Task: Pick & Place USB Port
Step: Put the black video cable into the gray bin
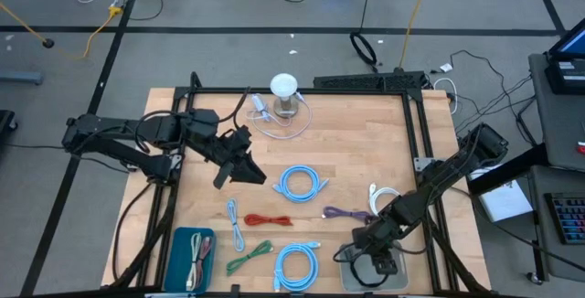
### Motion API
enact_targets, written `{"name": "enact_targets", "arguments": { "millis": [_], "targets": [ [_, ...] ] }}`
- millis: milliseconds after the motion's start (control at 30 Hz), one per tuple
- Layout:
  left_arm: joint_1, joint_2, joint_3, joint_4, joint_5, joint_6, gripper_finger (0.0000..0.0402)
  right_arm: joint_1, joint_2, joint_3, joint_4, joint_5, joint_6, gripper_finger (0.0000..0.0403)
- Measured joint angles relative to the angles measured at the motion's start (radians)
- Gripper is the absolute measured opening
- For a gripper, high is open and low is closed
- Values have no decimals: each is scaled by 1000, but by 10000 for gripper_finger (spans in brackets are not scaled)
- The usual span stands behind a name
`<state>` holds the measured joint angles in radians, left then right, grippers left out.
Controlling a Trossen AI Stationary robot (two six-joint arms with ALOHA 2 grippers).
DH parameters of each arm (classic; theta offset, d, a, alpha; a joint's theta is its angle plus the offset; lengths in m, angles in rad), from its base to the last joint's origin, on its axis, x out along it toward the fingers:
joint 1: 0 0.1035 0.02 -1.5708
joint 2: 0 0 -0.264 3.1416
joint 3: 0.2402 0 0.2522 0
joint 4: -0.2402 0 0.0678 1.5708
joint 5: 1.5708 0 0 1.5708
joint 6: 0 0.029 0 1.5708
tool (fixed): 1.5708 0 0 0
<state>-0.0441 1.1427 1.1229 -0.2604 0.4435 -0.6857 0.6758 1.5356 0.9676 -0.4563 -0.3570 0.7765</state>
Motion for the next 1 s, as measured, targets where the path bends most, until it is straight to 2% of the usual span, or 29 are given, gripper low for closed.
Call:
{"name": "enact_targets", "arguments": {
  "millis": [300, 500, 767, 1000],
  "targets": [
    [0, 0, 0, 0, 0, 0, 93, 0, 0, 0, -82, 105, 4, 187],
    [0, 0, 0, 0, 0, -3, 93, 0, 0, 0, -131, 169, 0, 167],
    [0, 0, 0, 0, 1, -3, 93, 1, 0, 6, -120, 142, 27, 147],
    [0, 0, 0, -1, 1, 12, 93, 21, 0, 86, -154, 169, 31, 143]
  ]
}}
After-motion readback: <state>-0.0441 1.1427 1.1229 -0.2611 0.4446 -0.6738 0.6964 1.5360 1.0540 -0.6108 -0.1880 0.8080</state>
